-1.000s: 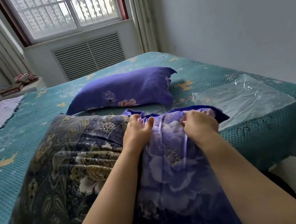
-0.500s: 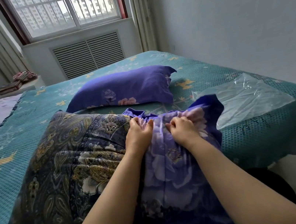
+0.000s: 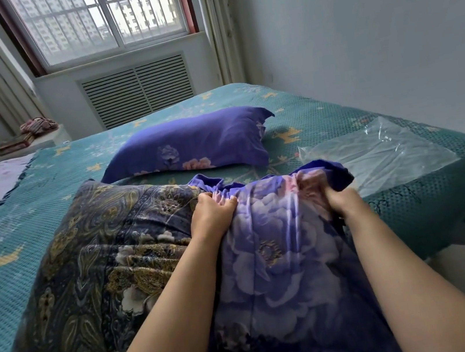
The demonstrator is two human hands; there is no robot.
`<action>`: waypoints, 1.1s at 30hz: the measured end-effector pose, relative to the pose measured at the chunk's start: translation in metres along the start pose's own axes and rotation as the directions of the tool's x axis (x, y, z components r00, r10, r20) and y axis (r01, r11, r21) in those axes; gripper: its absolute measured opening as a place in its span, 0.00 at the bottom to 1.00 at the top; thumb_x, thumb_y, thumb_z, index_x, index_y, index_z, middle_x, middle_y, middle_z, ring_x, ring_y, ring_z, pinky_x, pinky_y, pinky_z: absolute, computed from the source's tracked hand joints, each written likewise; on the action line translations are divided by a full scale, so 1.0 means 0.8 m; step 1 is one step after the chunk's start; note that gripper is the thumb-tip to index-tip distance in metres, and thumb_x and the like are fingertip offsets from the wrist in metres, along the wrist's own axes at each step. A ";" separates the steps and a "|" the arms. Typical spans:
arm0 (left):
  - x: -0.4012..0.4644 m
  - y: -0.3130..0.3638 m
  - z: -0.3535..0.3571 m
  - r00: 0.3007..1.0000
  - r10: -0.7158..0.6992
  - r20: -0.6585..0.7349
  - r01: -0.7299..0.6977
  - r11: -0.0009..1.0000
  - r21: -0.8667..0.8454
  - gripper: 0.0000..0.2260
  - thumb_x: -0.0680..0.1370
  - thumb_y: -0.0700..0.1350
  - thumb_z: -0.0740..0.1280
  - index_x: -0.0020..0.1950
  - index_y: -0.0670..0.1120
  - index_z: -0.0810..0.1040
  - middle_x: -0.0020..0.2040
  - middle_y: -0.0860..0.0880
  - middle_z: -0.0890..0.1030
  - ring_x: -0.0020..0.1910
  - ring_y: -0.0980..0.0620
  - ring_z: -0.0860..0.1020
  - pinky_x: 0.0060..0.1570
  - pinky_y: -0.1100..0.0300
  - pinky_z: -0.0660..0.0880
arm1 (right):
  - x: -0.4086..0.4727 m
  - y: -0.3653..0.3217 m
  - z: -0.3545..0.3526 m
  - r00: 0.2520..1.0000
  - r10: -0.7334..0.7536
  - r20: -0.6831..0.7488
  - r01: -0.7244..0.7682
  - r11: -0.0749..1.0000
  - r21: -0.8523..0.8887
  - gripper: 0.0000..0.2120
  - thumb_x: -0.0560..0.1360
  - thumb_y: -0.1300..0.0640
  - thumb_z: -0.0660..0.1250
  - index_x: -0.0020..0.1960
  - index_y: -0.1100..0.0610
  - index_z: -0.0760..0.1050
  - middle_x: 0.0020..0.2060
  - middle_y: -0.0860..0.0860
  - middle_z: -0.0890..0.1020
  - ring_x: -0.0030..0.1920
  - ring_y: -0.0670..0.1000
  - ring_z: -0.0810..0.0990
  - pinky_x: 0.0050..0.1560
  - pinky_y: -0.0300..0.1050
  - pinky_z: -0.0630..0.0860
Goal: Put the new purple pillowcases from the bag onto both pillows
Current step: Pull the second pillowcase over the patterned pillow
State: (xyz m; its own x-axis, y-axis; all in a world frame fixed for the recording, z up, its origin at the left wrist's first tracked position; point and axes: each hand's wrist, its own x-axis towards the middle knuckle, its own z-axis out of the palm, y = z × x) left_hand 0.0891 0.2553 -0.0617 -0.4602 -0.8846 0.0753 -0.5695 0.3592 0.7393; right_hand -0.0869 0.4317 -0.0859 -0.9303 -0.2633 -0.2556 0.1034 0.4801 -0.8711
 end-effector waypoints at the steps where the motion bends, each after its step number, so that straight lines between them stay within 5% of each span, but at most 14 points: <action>1: 0.000 0.002 0.000 1.000 0.011 0.013 -0.011 1.000 0.006 0.20 0.72 0.53 0.70 0.55 0.41 0.73 0.49 0.49 0.79 0.48 0.49 0.78 0.47 0.58 0.71 | 0.001 -0.001 0.004 0.997 -0.010 0.081 0.013 0.999 -0.039 0.39 0.76 0.36 0.57 0.66 0.71 0.68 0.63 0.69 0.73 0.64 0.65 0.73 0.62 0.52 0.69; 4: -0.002 0.010 -0.002 0.991 0.056 0.126 -0.052 0.998 -0.030 0.09 0.72 0.46 0.71 0.45 0.43 0.74 0.38 0.52 0.74 0.39 0.54 0.72 0.39 0.62 0.68 | -0.001 -0.012 0.013 0.993 -0.101 0.065 0.104 0.994 -0.047 0.34 0.78 0.39 0.57 0.63 0.71 0.71 0.60 0.69 0.75 0.61 0.65 0.74 0.57 0.49 0.70; 7: 0.008 0.025 -0.033 0.932 0.032 0.362 0.055 0.972 -0.230 0.11 0.73 0.42 0.72 0.33 0.44 0.73 0.32 0.48 0.73 0.33 0.53 0.70 0.36 0.62 0.68 | -0.005 -0.017 0.026 0.982 -0.184 -0.030 0.185 0.983 0.007 0.21 0.80 0.52 0.59 0.59 0.70 0.74 0.57 0.69 0.77 0.58 0.65 0.76 0.54 0.49 0.70; 10: 0.037 0.037 -0.078 0.819 0.018 0.573 0.353 0.772 -0.529 0.15 0.77 0.55 0.65 0.49 0.44 0.80 0.46 0.42 0.80 0.41 0.46 0.78 0.52 0.55 0.74 | -0.019 -0.021 0.033 0.945 -0.271 -0.183 0.294 0.949 0.112 0.17 0.81 0.54 0.55 0.61 0.66 0.71 0.58 0.67 0.77 0.57 0.66 0.76 0.53 0.50 0.69; 12: 0.052 0.038 -0.099 0.831 0.007 0.556 0.442 0.600 -0.667 0.23 0.78 0.60 0.59 0.58 0.41 0.76 0.47 0.42 0.81 0.44 0.45 0.81 0.51 0.53 0.76 | -0.032 -0.025 0.035 0.901 -0.333 -0.280 0.384 0.911 0.151 0.18 0.82 0.52 0.53 0.64 0.64 0.70 0.58 0.66 0.77 0.57 0.67 0.76 0.52 0.51 0.69; 15: 0.066 0.035 -0.115 0.897 -0.113 0.427 0.417 0.535 -0.734 0.18 0.81 0.55 0.57 0.50 0.39 0.74 0.34 0.42 0.83 0.31 0.47 0.83 0.38 0.54 0.78 | -0.044 -0.033 0.033 0.841 -0.398 -0.366 0.460 0.883 0.095 0.20 0.82 0.50 0.51 0.62 0.64 0.70 0.57 0.68 0.77 0.55 0.68 0.75 0.49 0.54 0.69; 17: 0.075 0.030 -0.130 0.927 -0.211 0.309 0.370 0.635 -0.678 0.14 0.82 0.48 0.57 0.42 0.41 0.73 0.24 0.46 0.79 0.21 0.50 0.78 0.24 0.61 0.75 | -0.038 -0.033 0.023 0.810 -0.422 -0.407 0.481 0.875 0.049 0.19 0.82 0.50 0.53 0.58 0.65 0.71 0.55 0.69 0.77 0.54 0.69 0.75 0.48 0.55 0.69; 20: 0.095 0.001 -0.163 0.925 -0.367 0.095 0.359 0.768 -0.530 0.08 0.77 0.42 0.64 0.40 0.40 0.75 0.21 0.47 0.75 0.17 0.50 0.73 0.22 0.62 0.69 | -0.013 -0.029 0.006 0.809 -0.432 -0.398 0.471 0.882 0.001 0.19 0.81 0.48 0.54 0.52 0.64 0.71 0.51 0.69 0.78 0.52 0.69 0.76 0.47 0.56 0.70; 22: 0.099 -0.019 -0.177 0.926 -0.371 -0.062 0.293 0.815 -0.500 0.03 0.75 0.37 0.67 0.46 0.37 0.78 0.33 0.43 0.79 0.26 0.48 0.75 0.27 0.60 0.71 | 0.000 -0.032 0.005 0.828 -0.426 -0.364 0.448 0.894 -0.028 0.19 0.81 0.47 0.54 0.52 0.63 0.71 0.51 0.68 0.78 0.52 0.68 0.76 0.47 0.56 0.70; 25: 0.096 -0.048 -0.178 0.932 -0.282 -0.227 0.204 0.927 -0.314 0.10 0.73 0.40 0.71 0.51 0.36 0.79 0.49 0.41 0.81 0.46 0.45 0.79 0.45 0.55 0.74 | 0.010 -0.045 0.011 0.869 -0.405 -0.284 0.401 0.913 -0.075 0.16 0.81 0.50 0.54 0.58 0.62 0.70 0.55 0.67 0.78 0.55 0.68 0.76 0.51 0.55 0.70; 30: 0.092 -0.046 -0.175 0.974 -0.226 -0.018 0.227 0.971 0.073 0.26 0.74 0.59 0.67 0.59 0.37 0.77 0.57 0.42 0.79 0.56 0.43 0.78 0.58 0.54 0.74 | 0.024 -0.049 0.019 0.911 -0.372 -0.178 0.354 0.927 -0.126 0.17 0.82 0.51 0.52 0.54 0.65 0.69 0.56 0.69 0.76 0.56 0.68 0.75 0.51 0.55 0.69; 33: 0.088 -0.036 -0.177 0.994 0.007 -0.112 0.026 0.955 0.294 0.19 0.75 0.58 0.66 0.45 0.41 0.79 0.49 0.39 0.82 0.48 0.40 0.79 0.44 0.56 0.71 | 0.022 -0.044 0.023 0.880 -0.424 -0.212 0.398 0.904 -0.156 0.18 0.81 0.49 0.54 0.53 0.64 0.69 0.53 0.69 0.77 0.54 0.68 0.76 0.48 0.55 0.70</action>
State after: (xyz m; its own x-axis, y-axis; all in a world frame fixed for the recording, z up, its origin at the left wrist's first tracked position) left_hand 0.1694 0.1411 0.0172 -0.3850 -0.9098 0.1550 -0.7567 0.4073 0.5113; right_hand -0.1005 0.3947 -0.0674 -0.9375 -0.2578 0.2336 -0.3317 0.4599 -0.8237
